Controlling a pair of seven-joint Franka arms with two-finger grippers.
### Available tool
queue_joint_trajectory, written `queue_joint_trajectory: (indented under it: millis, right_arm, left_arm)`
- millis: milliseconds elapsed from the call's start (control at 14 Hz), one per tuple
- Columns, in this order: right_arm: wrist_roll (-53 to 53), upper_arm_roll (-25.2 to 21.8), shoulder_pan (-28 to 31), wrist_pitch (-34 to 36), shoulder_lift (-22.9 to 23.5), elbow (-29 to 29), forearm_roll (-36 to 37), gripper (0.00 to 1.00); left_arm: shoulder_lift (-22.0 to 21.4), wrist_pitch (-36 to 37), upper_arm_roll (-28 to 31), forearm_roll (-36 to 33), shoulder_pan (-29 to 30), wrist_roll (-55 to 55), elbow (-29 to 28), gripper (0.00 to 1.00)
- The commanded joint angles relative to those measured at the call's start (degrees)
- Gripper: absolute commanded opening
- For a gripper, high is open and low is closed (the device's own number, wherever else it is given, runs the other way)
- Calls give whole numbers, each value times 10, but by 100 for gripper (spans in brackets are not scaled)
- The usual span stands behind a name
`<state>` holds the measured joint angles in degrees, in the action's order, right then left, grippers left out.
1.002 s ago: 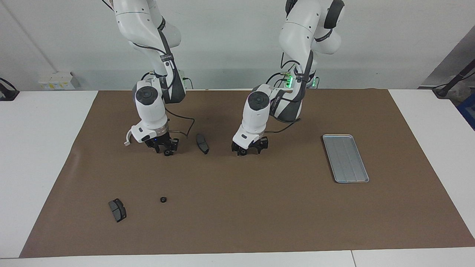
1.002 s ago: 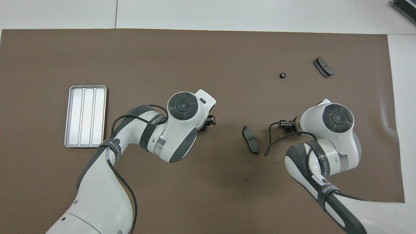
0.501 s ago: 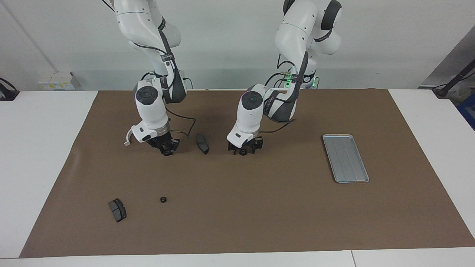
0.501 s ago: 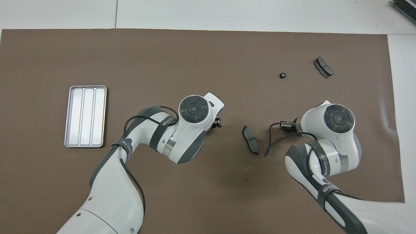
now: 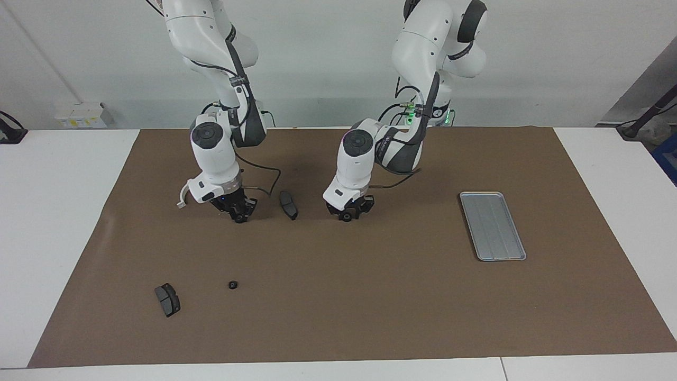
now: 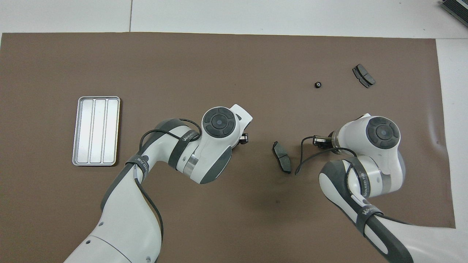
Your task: Pick bearing gear from pile to tray
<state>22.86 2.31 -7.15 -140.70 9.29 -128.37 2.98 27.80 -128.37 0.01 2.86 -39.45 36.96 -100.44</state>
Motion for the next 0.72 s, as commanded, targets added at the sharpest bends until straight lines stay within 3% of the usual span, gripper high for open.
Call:
queue_joint_trajectory:
  millis: [0, 644]
  right_arm:
    - [-17, 3, -5, 33, -9, 33, -18, 0]
    - [46, 9, -55, 83, 6, 117, -46, 0]
  left_arm:
    - [7, 11, 4, -1, -11, 4, 5, 36]
    - [-8, 50, 6, 2, 11, 0, 24, 4]
